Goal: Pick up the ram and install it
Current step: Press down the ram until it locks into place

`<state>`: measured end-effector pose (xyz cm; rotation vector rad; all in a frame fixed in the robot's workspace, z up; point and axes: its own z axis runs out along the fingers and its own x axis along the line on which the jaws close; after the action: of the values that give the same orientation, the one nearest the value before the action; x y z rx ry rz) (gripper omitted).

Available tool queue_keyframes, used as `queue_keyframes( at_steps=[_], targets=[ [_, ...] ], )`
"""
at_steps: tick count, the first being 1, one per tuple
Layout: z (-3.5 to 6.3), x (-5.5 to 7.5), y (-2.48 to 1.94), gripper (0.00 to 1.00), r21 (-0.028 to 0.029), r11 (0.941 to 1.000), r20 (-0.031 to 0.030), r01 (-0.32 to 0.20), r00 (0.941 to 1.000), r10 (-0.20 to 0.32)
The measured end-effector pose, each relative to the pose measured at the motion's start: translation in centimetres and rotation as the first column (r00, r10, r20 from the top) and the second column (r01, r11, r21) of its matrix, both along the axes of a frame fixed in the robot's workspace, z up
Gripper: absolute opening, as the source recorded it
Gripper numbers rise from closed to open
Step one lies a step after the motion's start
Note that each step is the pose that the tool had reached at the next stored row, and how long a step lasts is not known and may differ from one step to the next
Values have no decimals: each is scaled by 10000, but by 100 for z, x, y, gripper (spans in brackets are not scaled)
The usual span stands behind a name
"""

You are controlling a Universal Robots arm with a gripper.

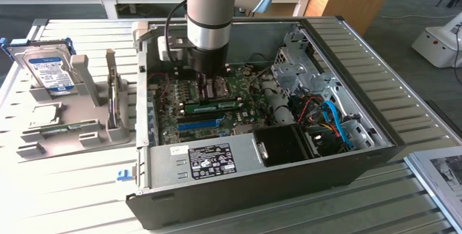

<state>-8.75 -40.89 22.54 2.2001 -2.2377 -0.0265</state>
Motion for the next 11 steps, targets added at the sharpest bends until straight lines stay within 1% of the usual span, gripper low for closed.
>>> queue_keyframes(
  at_steps=[3,11],
  targets=[
    [-8,-1,0,10,13,10000,0,2,10000,-2],
    [-16,0,0,10,17,10000,0,0,10000,0]
  ],
)
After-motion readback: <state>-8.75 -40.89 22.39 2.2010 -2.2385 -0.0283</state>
